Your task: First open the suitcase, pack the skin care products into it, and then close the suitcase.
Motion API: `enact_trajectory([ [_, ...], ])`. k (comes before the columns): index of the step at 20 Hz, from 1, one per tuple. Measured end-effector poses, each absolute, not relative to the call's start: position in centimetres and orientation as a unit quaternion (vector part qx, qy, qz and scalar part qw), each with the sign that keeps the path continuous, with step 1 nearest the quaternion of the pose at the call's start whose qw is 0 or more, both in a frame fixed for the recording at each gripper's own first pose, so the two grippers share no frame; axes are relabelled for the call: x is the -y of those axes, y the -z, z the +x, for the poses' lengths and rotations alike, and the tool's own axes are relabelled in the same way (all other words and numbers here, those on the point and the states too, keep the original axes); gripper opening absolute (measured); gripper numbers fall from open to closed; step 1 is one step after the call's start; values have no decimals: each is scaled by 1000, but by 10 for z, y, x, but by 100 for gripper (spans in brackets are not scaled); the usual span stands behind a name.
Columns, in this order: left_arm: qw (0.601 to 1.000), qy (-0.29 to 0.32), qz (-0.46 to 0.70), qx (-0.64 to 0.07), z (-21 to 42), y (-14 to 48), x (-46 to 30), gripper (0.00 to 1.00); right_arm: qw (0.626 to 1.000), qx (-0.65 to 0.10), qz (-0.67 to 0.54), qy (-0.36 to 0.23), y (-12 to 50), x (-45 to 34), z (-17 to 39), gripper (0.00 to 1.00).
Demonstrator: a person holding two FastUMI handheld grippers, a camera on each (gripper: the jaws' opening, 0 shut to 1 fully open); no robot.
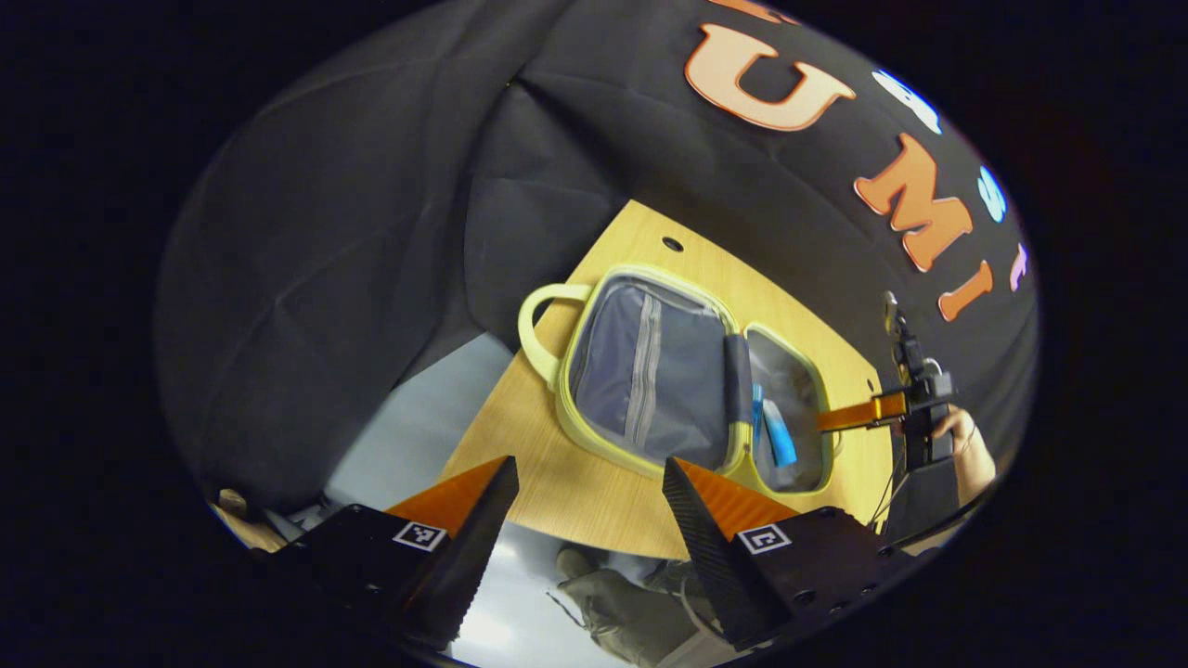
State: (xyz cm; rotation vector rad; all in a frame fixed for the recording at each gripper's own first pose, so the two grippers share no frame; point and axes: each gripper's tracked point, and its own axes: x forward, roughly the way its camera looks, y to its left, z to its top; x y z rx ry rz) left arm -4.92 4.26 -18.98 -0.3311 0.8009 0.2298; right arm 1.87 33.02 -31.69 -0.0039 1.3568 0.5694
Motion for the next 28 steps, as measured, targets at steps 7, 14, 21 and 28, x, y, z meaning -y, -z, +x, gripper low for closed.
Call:
enact_trajectory([
  [7,898,-125,-261,-332,26,199,-100,98,833,-484,0,-267,259,-313,39,96],
  [14,865,-143,-329,-351,76,267,-148,98,865,-444,38,-232,217,-279,40,96],
  [21,840,-106,-392,-360,109,297,-135,88,876,-440,48,-193,208,-246,41,96],
  [28,853,-168,-302,-392,103,291,-139,8,894,-411,60,-170,195,-222,54,96],
])
